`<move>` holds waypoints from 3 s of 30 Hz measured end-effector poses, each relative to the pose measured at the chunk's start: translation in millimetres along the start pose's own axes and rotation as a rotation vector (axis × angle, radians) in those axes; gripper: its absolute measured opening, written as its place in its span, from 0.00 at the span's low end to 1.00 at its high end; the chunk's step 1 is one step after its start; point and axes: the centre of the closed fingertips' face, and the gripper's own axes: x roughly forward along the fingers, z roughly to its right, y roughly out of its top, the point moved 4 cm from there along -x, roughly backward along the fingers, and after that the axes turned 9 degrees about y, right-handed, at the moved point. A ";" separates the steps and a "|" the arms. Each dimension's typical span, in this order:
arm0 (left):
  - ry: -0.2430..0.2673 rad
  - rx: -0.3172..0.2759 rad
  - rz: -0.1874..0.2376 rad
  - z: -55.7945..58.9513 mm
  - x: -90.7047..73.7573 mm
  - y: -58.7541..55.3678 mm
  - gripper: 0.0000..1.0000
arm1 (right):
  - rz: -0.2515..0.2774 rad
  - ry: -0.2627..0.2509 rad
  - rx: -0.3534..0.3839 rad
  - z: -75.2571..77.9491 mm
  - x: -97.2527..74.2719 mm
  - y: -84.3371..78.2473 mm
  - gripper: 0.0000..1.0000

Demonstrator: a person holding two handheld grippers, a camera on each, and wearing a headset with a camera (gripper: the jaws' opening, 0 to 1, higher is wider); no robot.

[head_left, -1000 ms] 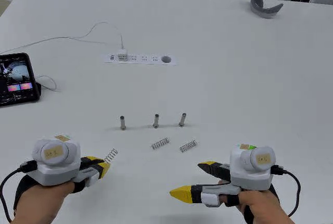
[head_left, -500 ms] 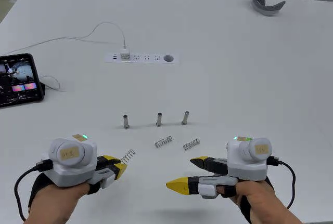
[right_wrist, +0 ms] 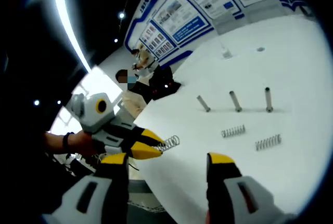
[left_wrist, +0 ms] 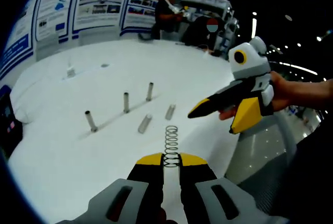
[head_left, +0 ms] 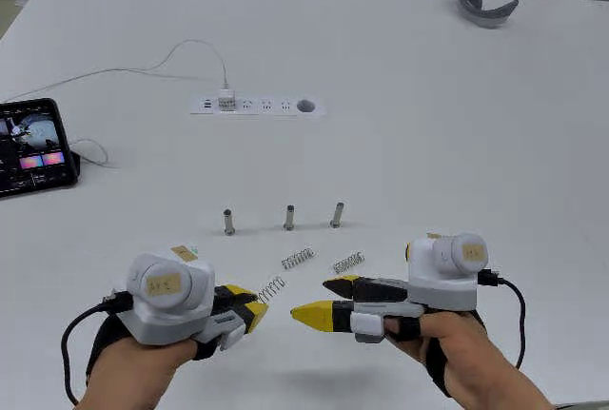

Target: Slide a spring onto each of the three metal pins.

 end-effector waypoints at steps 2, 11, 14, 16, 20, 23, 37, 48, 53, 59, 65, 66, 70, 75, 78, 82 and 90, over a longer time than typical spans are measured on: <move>-0.009 0.007 0.003 3.7 0.7 1.5 0.10 | 0.004 0.011 0.002 -1.1 1.9 2.2 0.58; -0.051 0.043 0.016 18.9 1.4 11.2 0.10 | 0.015 0.046 0.012 -3.1 10.5 6.0 0.45; -0.064 0.041 0.023 21.8 0.8 13.7 0.10 | 0.011 0.050 0.016 -1.5 12.1 5.2 0.42; -0.073 0.050 0.028 24.8 0.3 16.0 0.10 | 0.008 0.056 0.021 -2.5 13.7 4.8 0.39; -0.086 0.067 0.030 28.7 -0.4 17.7 0.10 | 0.008 0.066 0.031 -2.6 14.4 3.4 0.29; -0.091 0.074 0.032 30.9 -0.1 18.8 0.10 | 0.024 0.072 0.056 -1.6 13.5 3.8 0.29; -0.112 0.125 0.024 35.2 1.3 17.5 0.10 | 0.039 0.092 0.066 -3.9 6.4 4.7 0.15; -0.133 0.161 0.026 36.3 0.5 20.1 0.10 | 0.038 0.112 0.051 -10.7 3.6 7.9 0.12; -0.158 0.168 0.046 35.2 -2.3 30.0 0.10 | -0.017 0.138 -0.026 -14.9 1.1 20.3 0.12; -0.184 0.190 0.080 33.8 -3.7 46.0 0.10 | -0.150 0.156 -0.169 -22.7 0.5 40.9 0.12; -0.201 0.206 0.112 31.0 -9.2 57.7 0.10 | -0.265 0.178 -0.273 -29.2 1.8 54.5 0.12; -0.207 0.213 0.117 30.7 -9.9 59.0 0.10 | -0.297 0.182 -0.302 -31.1 2.0 56.2 0.12; -0.217 0.229 0.129 30.4 -11.6 61.3 0.10 | -0.362 0.187 -0.362 -35.8 4.3 59.5 0.12; -0.230 0.250 0.137 33.1 -14.1 61.8 0.10 | -0.453 0.206 -0.423 -39.7 4.8 57.1 0.12; -0.244 0.270 0.138 35.8 -15.0 61.2 0.10 | -0.538 0.214 -0.478 -41.7 3.6 54.3 0.12; -0.258 0.290 0.138 39.2 -16.2 61.3 0.10 | -0.607 0.230 -0.515 -42.8 2.6 51.8 0.12; -0.266 0.342 0.115 41.6 -16.0 63.3 0.10 | -0.631 0.239 -0.557 -45.3 6.1 52.3 0.13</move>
